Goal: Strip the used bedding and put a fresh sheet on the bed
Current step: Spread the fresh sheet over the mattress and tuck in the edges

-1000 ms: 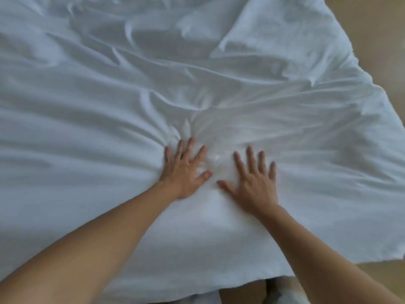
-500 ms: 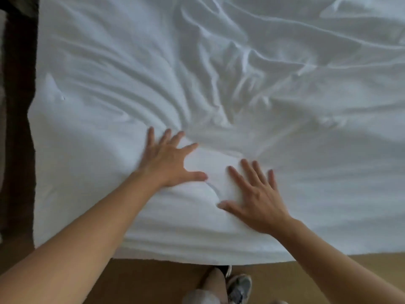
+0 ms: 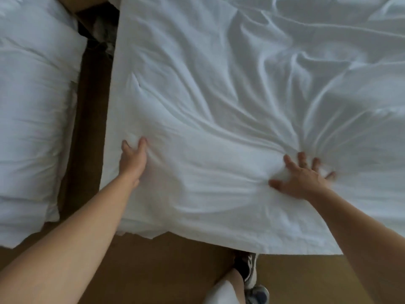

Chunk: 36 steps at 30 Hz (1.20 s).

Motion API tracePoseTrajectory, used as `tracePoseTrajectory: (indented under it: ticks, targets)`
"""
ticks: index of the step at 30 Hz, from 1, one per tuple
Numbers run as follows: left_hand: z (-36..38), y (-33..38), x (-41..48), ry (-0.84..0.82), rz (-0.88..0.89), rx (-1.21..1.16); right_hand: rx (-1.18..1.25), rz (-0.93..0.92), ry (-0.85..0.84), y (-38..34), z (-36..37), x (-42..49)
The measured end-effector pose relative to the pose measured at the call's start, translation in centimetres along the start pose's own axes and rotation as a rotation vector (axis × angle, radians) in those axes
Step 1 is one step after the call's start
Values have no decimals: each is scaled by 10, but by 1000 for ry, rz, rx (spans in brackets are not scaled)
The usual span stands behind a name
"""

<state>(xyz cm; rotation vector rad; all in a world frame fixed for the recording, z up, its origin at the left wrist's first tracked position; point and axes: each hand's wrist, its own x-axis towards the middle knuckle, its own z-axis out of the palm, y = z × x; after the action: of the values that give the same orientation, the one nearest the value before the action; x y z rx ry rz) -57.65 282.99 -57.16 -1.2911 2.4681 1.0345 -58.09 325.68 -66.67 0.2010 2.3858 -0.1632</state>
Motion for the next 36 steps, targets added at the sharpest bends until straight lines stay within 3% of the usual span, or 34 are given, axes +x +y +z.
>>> tracePoseTrajectory:
  ticks: [1, 3, 6, 8, 10, 13, 15, 17, 21, 25, 27, 29, 32, 34, 36]
  targets:
    - [-5, -3, 0, -168, -139, -233, 15, 29, -35, -8, -6, -7]
    - [-3, -5, -4, -337, -178, -505, 125, 4, -25, -30, -21, -24]
    - [20, 0, -2, -127, -28, -556, 498, -222, 282, -96, -23, -72]
    - [32, 12, -10, -18, 111, -445, 470, -449, 441, -162, -15, -113]
    - [30, 23, -20, -22, 234, -387, 359, -532, 391, -221, -6, -130]
    - [-10, 32, -15, -377, 342, -646, 540, -368, 257, -278, -14, -120]
    - [-34, 22, 8, -651, 222, -818, 560, -256, 375, -293, -13, -111]
    - [-38, 2, 25, -711, 39, -847, 580, -182, 424, -290, -12, -103]
    - [-3, -35, 42, -560, -98, -500, 963, -137, 149, -261, -34, -104]
    - [14, -23, 29, -1037, -137, -804, 1168, -90, 81, -240, -46, -116]
    - [18, -15, 20, -1092, -126, -959, 1183, -41, 73, -242, -46, -119]
    - [15, -16, 14, -956, -148, -1106, 1141, -6, 106, -247, -44, -119]
    - [-21, -29, 10, -477, -99, -1138, 919, -67, 346, -264, -34, -120]
    - [-58, -47, 3, -157, 91, -1011, 722, -102, 478, -278, -24, -125]
    - [-98, -70, -13, 36, 355, -804, 593, -117, 434, -294, -14, -131]
